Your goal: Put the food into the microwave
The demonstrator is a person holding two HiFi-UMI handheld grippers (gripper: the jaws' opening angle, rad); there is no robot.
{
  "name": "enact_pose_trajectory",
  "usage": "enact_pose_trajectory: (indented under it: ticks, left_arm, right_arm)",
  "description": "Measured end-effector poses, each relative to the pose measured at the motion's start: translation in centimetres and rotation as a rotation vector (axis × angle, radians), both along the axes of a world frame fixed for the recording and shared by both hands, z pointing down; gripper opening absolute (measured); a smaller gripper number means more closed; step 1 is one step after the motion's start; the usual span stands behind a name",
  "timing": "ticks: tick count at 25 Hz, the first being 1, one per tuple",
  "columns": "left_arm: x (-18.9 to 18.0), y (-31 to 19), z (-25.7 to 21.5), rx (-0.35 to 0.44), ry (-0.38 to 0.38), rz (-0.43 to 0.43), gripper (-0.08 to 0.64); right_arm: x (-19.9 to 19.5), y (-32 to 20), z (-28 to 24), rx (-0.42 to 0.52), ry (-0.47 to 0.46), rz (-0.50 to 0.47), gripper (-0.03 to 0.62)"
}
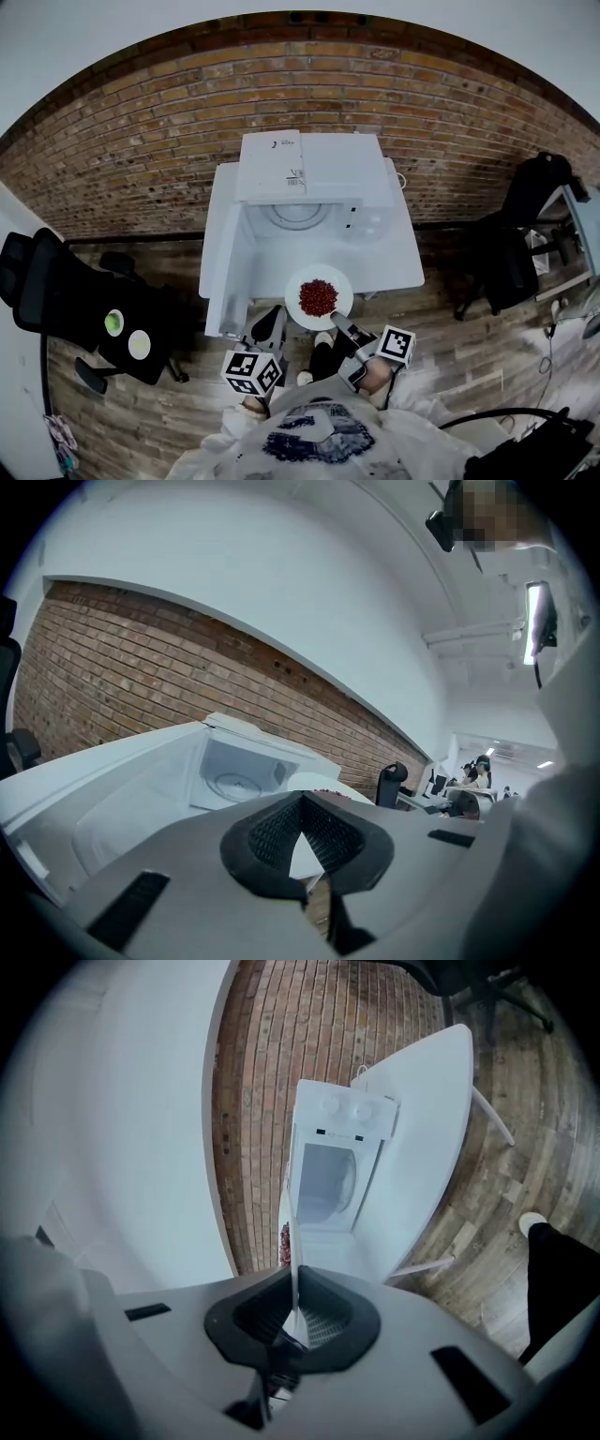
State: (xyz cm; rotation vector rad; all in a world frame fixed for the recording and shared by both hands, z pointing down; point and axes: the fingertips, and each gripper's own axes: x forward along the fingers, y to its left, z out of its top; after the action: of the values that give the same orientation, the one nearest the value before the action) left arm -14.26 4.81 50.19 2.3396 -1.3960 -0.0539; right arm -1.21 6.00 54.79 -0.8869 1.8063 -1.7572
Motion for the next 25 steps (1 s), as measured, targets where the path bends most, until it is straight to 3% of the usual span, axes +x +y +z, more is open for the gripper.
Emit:
enact_pose_trajectory:
  ticks: [25]
  left_arm:
    - [1.7,-13.2,1.3,-0.061,-0.057,0.015,0.008]
  right_arm:
    - [1.6,-13.0,2.5,-0.066,-0.023,0.008,0.023]
